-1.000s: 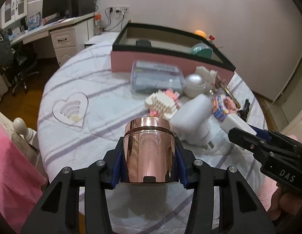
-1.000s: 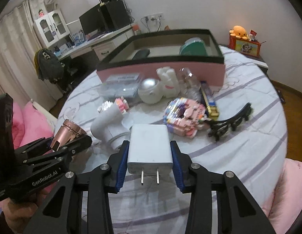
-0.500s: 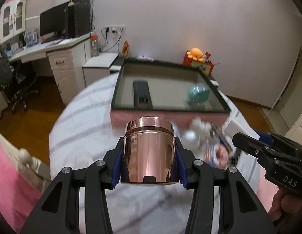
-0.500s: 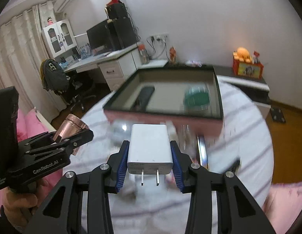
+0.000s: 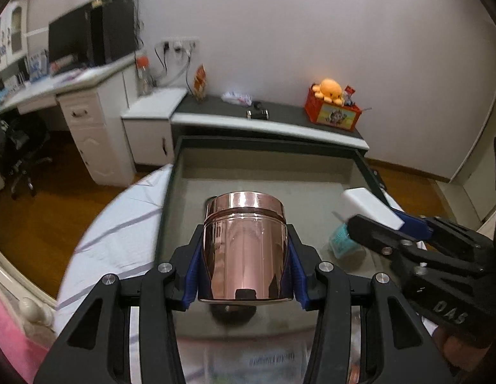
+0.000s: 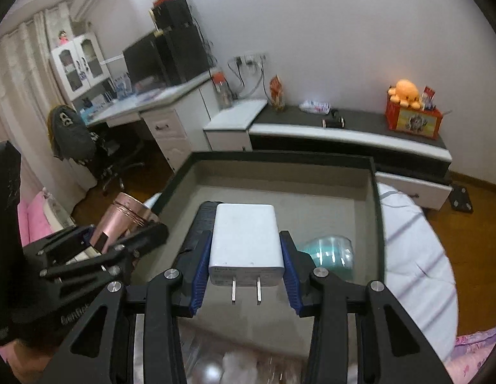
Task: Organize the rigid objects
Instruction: 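Lower the cup and charger into the box and open both tools, then withdraw both tools from the box back over the table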
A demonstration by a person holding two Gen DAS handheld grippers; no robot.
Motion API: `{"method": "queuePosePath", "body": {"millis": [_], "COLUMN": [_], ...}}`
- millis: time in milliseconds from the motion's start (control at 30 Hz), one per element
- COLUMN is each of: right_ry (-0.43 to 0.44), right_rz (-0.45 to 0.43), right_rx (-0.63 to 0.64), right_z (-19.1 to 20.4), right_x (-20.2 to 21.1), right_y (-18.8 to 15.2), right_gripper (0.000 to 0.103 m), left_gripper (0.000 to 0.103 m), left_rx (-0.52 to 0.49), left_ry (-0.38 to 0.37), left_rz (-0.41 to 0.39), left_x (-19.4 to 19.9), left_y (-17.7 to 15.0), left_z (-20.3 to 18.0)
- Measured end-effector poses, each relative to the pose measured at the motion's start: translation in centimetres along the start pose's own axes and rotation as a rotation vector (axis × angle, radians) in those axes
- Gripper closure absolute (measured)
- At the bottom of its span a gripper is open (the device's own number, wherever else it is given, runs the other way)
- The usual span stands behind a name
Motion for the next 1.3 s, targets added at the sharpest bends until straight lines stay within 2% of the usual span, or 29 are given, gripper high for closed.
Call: {"method": "queuePosePath", "body": {"millis": [100, 200, 333, 400, 467, 533, 667, 767, 800, 833, 1167, 1300], "right_ry": [-0.004, -0.004, -0.006, -0.003, 0.017, 0.006, -0.002, -0.015, -0.025, -0.032, -0.065, -0.116], "right_rz": [0.059, 0.094, 0.116, 0.101, 0.074, 0.052, 0.023, -0.021, -0.038, -0.047, -0.137, -0.174], "right_rx": [-0.014, -0.018, -0.030, -0.049, -0.068, -0.082, -0.087, -0.102, -0.109, -0.112, -0.130, -0.116], "right_z": [-1.1, -1.7, -2.2, -2.6, -2.9, -3.2, -2.8, -2.0, -1.7, -1.5, 2.7, 4.1], "right_x": [-3.3, -4.9, -5.6, -5.1, -4.3, -3.5, -1.3, 1.1, 2.3, 2.9, 11.7, 15.0], "right_y": [0.1, -0.2, -0.7, -0.9, -0.9, -0.8, -0.7, -1.2, -1.6, -1.8, -6.5, -8.8], "right_gripper": [0.061, 0.061, 0.060, 0.050, 0.024, 0.019, 0.015, 0.010, 0.002, 0.000, 0.000, 0.000], "left_gripper": [0.056, 0.055, 0.044, 0.036, 0.020, 0.010, 0.002, 0.000, 0.000, 0.000, 0.000, 0.000], "left_rx": [0.011, 0.019, 0.001, 0.009, 0.030, 0.059, 0.069, 0.068, 0.066, 0.063, 0.044, 0.033], "left_ry": [0.010, 0.011, 0.053, 0.061, 0.077, 0.070, 0.080, 0.084, 0.085, 0.086, 0.096, 0.122], "left_rz": [0.046, 0.090, 0.085, 0.071, 0.047, 0.007, -0.063, -0.117, -0.129, -0.138, -0.204, -0.235], "left_x": [-2.6, -4.5, -5.0, -4.5, -3.6, -2.0, 1.1, 4.0, 4.9, 5.8, 14.0, 16.8], "left_y": [0.3, 0.1, -0.1, -0.2, -0.1, 0.0, -0.2, -1.0, -1.3, -1.8, -7.0, -9.0], "left_z": [0.3, 0.5, 0.4, 0.8, 1.5, 2.3, 3.1, 3.4, 3.5, 3.5, 3.1, 2.6]}}
Point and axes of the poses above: each gripper's, at about its wrist camera, not at the fingertips, and x roughly against the way its jaws point, z to its left, y to its top, the point moved 2 cm from there along -x, roughly the way its jaws point, and after that the axes turned 15 degrees about x, right-handed, at the moved point
